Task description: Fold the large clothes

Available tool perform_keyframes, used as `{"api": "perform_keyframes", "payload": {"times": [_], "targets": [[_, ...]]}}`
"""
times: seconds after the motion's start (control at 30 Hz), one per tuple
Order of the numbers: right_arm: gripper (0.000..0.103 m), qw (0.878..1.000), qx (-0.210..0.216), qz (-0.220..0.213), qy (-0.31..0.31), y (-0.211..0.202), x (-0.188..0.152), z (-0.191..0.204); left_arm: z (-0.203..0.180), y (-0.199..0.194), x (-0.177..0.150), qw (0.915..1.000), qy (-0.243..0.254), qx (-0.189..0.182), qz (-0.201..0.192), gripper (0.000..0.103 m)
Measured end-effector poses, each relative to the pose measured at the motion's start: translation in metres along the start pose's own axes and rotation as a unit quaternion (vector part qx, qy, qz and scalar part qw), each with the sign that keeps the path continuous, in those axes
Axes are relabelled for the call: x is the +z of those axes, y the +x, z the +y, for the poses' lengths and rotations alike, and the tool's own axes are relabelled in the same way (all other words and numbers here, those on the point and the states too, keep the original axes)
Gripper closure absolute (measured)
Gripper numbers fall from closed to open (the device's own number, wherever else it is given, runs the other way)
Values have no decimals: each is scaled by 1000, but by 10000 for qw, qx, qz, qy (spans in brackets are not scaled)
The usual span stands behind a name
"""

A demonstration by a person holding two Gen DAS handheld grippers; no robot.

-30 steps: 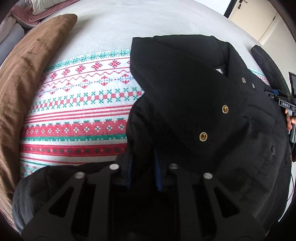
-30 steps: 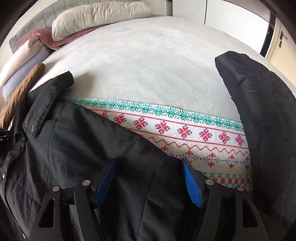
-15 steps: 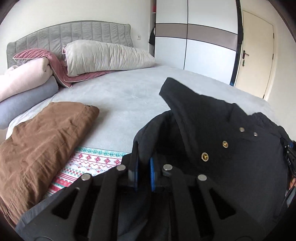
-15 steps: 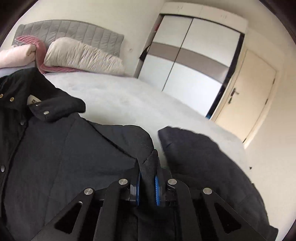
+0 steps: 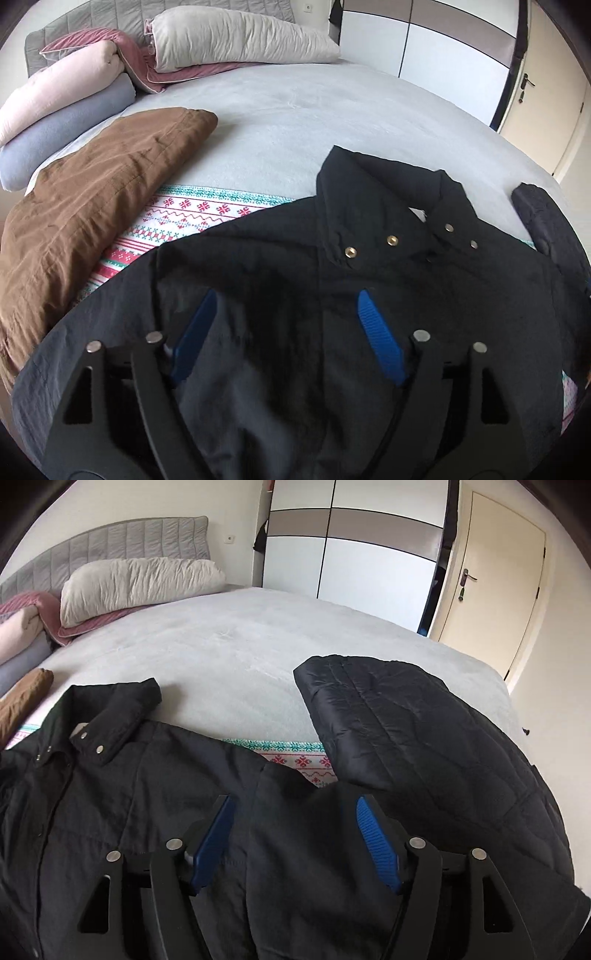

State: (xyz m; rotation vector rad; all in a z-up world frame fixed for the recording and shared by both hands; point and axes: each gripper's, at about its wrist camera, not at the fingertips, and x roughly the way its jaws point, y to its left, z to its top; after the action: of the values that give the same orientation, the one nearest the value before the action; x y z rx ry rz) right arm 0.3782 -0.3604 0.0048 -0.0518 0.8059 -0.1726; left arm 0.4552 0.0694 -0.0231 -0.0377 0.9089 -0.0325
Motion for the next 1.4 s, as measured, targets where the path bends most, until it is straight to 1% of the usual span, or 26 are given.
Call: {"api": "perform_keyframes", "payload": {"times": [0.07,0.2,0.3,0.43,0.5,0.57,0.67,0.7,0.73,0.77,0.8,0.83,0.87,0.93,1.0,1.03,1.07,1.13,1.17,1.2,1.23,1.27,1.3,1.33,1.37,1.4], "targets": [[27,9999,54,-6,104,-28,-7,-21,-7,-29,-15,9997,74,-232,-13,15],[22,9987,54,-10,497,-73,-29,-90,-17,-77,-49,9980,102,-608,144,3],[19,9960,-118,9,889,-101,-48,-147,-22,-103,-78,9960,120,-847,265,3],[15,9870,-352,-56,1570,-134,-83,-223,-27,-122,-116,9927,80,-1108,460,2],[14,9818,-476,32,1837,-137,-102,-250,-33,-126,-135,9912,160,-1179,578,2],[14,9768,-500,212,2070,-131,-120,-269,-38,-129,-150,9911,246,-1159,601,2],[16,9697,-254,457,2385,-113,-140,-280,-46,-131,-165,9904,245,-1216,603,2],[18,9674,-84,442,2492,-108,-144,-279,-48,-132,-169,9899,196,-1264,615,3],[33,9666,123,398,2530,-105,-145,-276,-51,-132,-171,9891,171,-1318,632,2],[59,9669,289,372,2508,-103,-143,-271,-55,-131,-174,9882,183,-1376,652,2],[72,9697,248,364,2404,-102,-138,-265,-59,-130,-175,9875,217,-1412,671,2],[94,9743,150,306,2228,-104,-133,-259,-64,-129,-177,9871,262,-1419,689,3],[95,9794,-67,149,2013,-111,-123,-254,-68,-130,-178,9870,313,-1414,698,3],[96,9837,-835,-186,1580,-129,-103,-249,-74,-130,-180,9869,436,-1403,669,3],[97,9773,-1602,-448,1312,-140,-85,-254,-78,-128,-185,9869,531,-1388,630,3],[98,9717,-1971,-467,1214,-138,-77,-258,-81,-127,-187,9868,575,-1379,633,3],[98,9697,-2094,-355,1209,-130,-71,-264,-83,-126,-188,9868,620,-1348,654,3],[97,9688,-2007,-39,1450,-113,-66,-273,-86,-124,-191,9873,674,-1266,687,2],[94,9684,-1933,-27,1578,-112,-66,-274,-86,-125,-192,9873,666,-1266,688,2],[94,9674,-1886,-102,1688,-116,-67,-272,-86,-127,-192,9872,651,-1286,675,2],[86,9670,-1857,-209,1732,-123,-69,-268,-85,-128,-192,9875,634,-1281,659,2],[70,9678,-1846,-272,1690,-129,-71,-262,-83,-130,-192,9882,622,-1244,642,2],[59,9696,-1826,-304,1602,-136,-73,-255,-82,-132,-192,9892,608,-1181,619,2],[38,9723,-1768,-350,1490,-143,-74,-246,-80,-135,-192,9904,589,-1102,588,2],[33,9758,-1654,-419,1366,-149,-74,-237,-78,-138,-193,9915,571,-1027,556,2],[33,9795,-1522,-439,1246,-158,-74,-227,-75,-141,-193,9926,541,-946,542,2]]}}
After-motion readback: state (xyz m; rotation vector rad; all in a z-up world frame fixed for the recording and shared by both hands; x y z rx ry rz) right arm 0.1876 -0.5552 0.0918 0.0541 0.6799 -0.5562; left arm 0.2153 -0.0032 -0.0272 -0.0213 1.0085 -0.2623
